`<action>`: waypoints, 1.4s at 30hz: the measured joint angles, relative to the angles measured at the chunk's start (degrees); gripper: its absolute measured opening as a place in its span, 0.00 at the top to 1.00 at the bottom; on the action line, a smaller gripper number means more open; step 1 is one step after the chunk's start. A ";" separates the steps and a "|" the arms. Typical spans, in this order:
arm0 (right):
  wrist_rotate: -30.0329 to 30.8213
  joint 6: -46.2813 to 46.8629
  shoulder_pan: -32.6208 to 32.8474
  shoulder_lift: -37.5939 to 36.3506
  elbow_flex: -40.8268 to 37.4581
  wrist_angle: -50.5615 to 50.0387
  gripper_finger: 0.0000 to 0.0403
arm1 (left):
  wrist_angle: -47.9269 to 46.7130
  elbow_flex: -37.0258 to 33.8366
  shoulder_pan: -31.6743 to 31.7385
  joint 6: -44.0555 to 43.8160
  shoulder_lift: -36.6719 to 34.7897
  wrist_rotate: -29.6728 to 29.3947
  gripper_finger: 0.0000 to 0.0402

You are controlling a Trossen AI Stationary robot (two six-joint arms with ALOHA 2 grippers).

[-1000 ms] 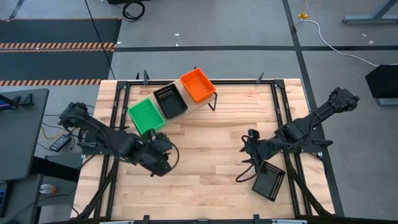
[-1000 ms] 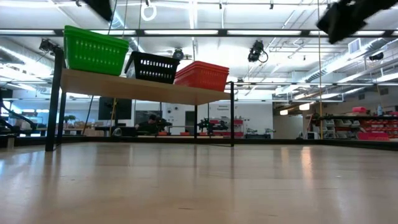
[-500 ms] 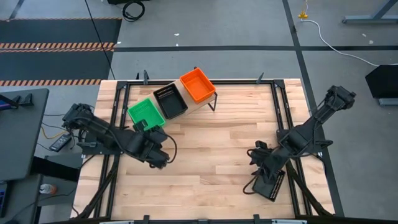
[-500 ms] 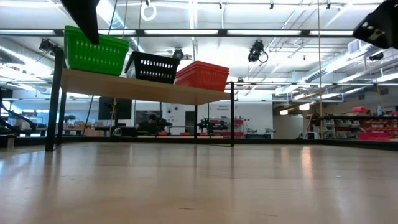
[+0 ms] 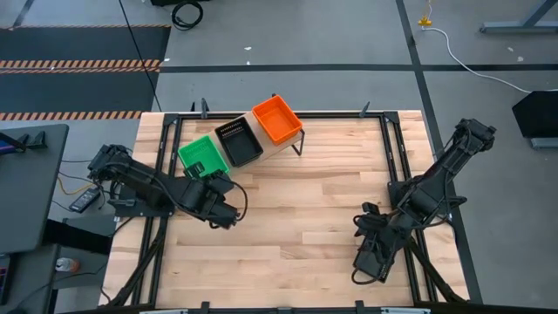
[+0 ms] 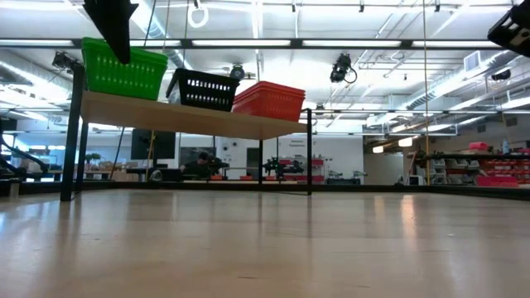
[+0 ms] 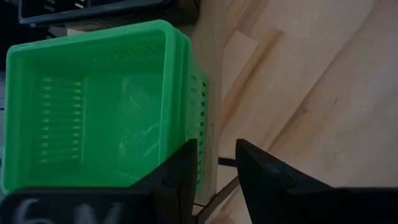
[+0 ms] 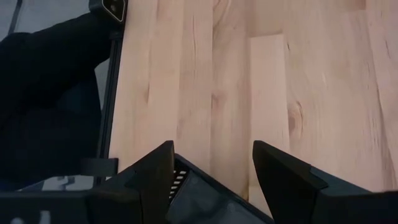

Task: Stack baskets on shelf by color
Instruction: Stack the green basket on the green baskets on the shelf, then stack the black basket on the black baskets on the shelf

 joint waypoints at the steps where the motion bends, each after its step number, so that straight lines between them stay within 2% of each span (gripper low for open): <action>1: 0.04 0.16 0.16 0.00 0.00 0.02 0.44 | 0.00 0.00 0.00 0.00 0.00 -0.23 0.71; 9: -0.02 3.73 0.46 0.00 0.00 -0.16 0.44 | 2.00 0.00 0.19 0.02 -0.04 -3.15 0.71; 18: -5.93 15.51 3.13 1.09 -0.02 -2.53 0.50 | 26.39 0.02 -4.40 10.54 -0.04 -4.62 0.71; 23: -10.88 21.37 5.19 6.62 -0.02 -0.93 0.51 | 40.72 0.02 -6.35 18.52 -0.04 -5.03 0.71; 27: -16.11 25.50 7.08 12.11 -0.02 5.27 0.51 | 49.67 0.04 -7.64 25.49 -0.04 -5.67 0.71; 31: -18.59 29.15 8.81 16.44 -0.02 14.85 0.50 | 51.96 0.04 -7.67 28.54 -0.04 -5.78 0.71; 34: -19.21 31.31 9.28 19.36 0.00 20.02 0.49 | 52.02 0.04 -6.82 30.46 -0.04 -8.60 0.71; 37: -21.03 33.26 9.28 22.08 0.00 21.18 0.49 | 52.78 0.04 -4.84 32.11 0.08 -11.33 0.71; 42: -24.59 34.58 9.26 25.01 0.00 20.96 0.49 | 58.29 0.17 -0.60 35.12 1.46 -11.73 0.71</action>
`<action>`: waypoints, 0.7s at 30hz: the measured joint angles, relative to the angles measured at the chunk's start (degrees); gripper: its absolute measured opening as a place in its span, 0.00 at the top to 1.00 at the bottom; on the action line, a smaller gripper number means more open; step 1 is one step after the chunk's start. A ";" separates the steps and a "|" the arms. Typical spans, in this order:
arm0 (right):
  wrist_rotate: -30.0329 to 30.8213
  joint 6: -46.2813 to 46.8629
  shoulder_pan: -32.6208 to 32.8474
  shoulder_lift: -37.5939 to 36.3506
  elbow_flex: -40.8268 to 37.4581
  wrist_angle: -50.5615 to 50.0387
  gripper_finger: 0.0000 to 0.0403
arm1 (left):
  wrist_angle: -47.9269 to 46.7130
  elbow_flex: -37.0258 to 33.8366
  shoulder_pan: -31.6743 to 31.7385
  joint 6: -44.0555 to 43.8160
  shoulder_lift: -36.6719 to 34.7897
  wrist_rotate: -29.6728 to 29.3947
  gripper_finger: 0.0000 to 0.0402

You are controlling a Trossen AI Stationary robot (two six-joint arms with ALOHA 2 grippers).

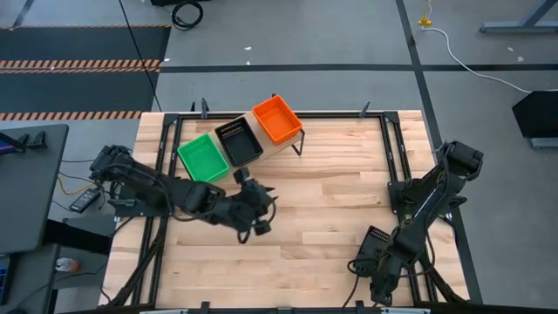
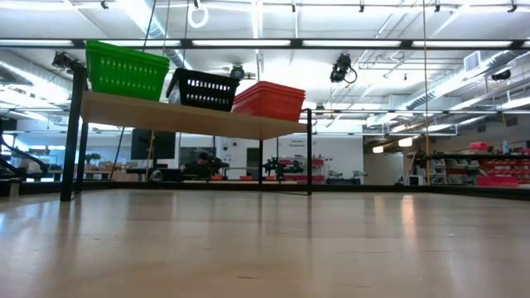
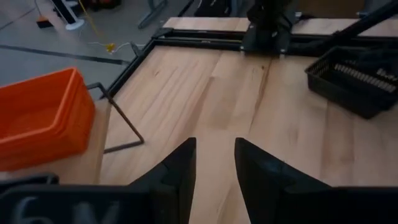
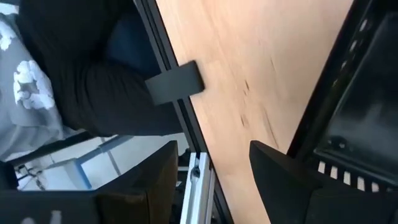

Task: Stack baskets on shelf by color
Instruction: Stack the black basket on the black baskets on the shelf

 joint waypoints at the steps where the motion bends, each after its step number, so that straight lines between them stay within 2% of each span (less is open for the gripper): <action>1: -0.50 0.33 0.00 0.14 0.00 0.10 0.49 | 0.82 -0.01 0.64 0.78 0.52 0.17 0.71; 7: -0.83 2.45 0.00 -1.15 0.02 0.28 0.49 | 5.78 -0.04 2.73 2.52 5.91 0.62 0.71; 11: -1.10 3.02 -0.01 -3.18 0.02 -0.82 0.49 | 7.75 -0.15 3.85 7.57 9.35 2.83 0.71; 21: 0.63 3.28 -2.25 -6.67 0.04 -11.20 0.49 | 10.52 -0.11 4.36 7.59 9.34 6.71 0.71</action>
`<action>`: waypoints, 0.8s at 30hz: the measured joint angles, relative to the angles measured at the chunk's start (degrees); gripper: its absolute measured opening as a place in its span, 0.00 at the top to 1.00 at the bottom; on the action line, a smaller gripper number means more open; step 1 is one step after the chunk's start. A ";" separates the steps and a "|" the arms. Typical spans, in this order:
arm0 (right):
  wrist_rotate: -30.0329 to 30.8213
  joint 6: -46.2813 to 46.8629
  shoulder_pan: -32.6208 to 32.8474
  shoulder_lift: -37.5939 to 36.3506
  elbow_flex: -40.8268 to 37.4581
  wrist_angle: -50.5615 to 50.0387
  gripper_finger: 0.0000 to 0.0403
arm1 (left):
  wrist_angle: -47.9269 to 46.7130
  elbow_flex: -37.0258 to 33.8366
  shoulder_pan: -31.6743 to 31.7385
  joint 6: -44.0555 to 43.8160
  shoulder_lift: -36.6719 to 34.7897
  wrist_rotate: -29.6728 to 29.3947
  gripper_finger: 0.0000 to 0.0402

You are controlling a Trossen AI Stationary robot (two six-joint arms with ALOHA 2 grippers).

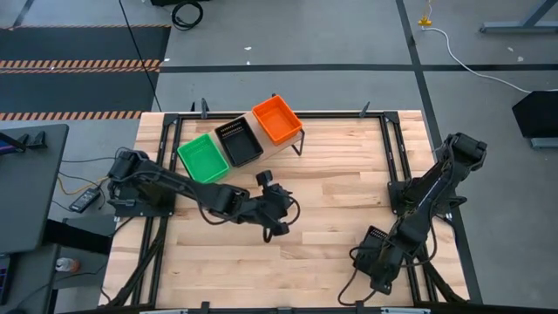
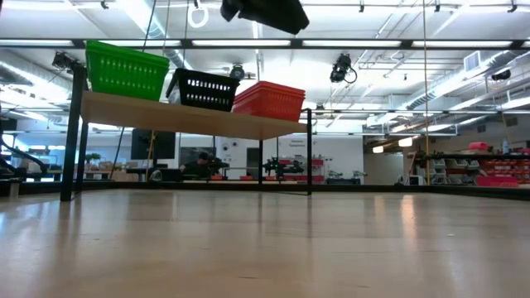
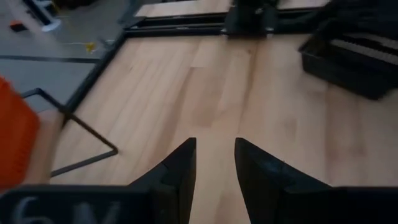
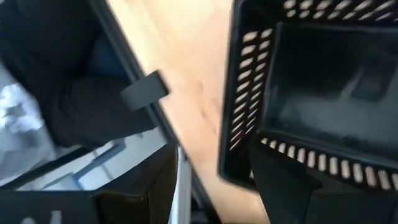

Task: Stack baskets on shelf by color
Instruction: Stack the black basket on the black baskets on the shelf

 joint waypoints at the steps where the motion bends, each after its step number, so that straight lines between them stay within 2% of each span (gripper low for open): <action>1: 0.76 -0.01 -0.04 0.23 0.00 -0.35 0.49 | -0.03 0.00 -0.08 0.02 -0.03 0.66 0.71; 4: 1.51 0.00 -0.05 1.76 0.00 0.38 0.49 | 0.05 0.00 -0.13 1.01 -0.01 3.04 0.71; 9: 1.58 0.57 1.45 5.12 0.02 5.93 0.49 | 3.11 0.00 0.32 2.14 -0.01 3.66 0.71; 15: 1.61 2.67 2.14 8.77 -0.02 0.13 0.49 | 7.40 0.00 0.68 3.04 -0.01 7.11 0.71; 18: 3.66 2.68 2.12 9.71 -0.02 -1.79 0.50 | 7.86 0.00 0.49 3.69 -0.01 8.43 0.71; 24: 7.02 -4.44 0.49 11.60 0.16 -3.76 0.55 | 7.97 0.00 -0.13 3.98 -0.01 8.97 0.71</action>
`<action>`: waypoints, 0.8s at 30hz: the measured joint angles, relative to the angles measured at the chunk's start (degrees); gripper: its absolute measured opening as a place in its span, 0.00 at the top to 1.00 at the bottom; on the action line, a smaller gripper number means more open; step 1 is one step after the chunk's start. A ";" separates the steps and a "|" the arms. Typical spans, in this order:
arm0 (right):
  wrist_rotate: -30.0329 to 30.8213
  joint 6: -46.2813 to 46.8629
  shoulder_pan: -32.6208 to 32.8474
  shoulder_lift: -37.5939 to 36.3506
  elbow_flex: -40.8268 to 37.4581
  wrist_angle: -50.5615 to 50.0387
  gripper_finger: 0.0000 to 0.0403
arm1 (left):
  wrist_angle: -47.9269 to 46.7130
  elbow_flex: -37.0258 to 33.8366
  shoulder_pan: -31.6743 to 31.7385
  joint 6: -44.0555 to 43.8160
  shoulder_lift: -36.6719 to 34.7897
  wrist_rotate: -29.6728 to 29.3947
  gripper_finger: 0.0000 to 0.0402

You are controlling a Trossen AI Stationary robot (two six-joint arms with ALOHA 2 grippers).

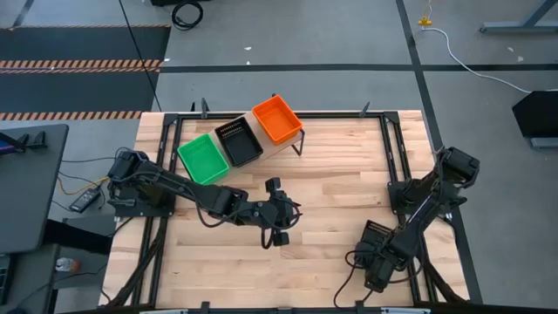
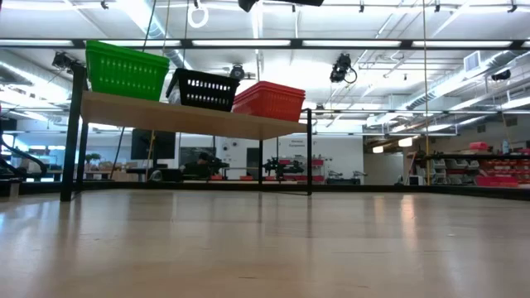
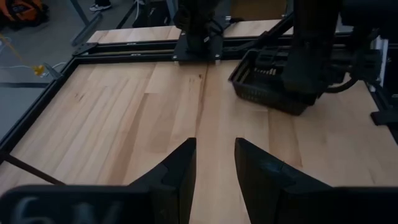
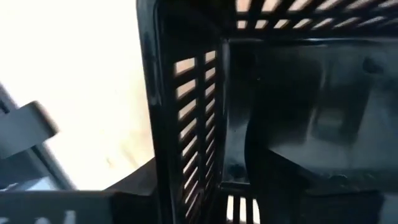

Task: Stack baskets on shelf by color
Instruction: Stack the black basket on the black baskets on the shelf

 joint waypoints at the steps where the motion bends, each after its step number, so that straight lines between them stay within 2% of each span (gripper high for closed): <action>1: 0.82 -1.60 -0.63 -0.02 0.01 -0.57 0.57 | 0.09 0.00 0.00 0.00 0.00 0.01 0.71; 13: 15.22 -29.18 -12.03 -0.38 -0.01 -0.39 0.88 | -0.50 0.00 0.02 0.11 0.00 1.20 0.71; 17: 17.94 -38.27 -17.04 -0.37 0.06 4.83 0.94 | -1.95 0.00 0.04 -0.09 0.00 1.16 0.71; 24: 18.42 -52.16 -24.84 -0.37 0.14 18.32 0.97 | -3.67 0.00 0.02 -1.40 0.00 1.19 0.71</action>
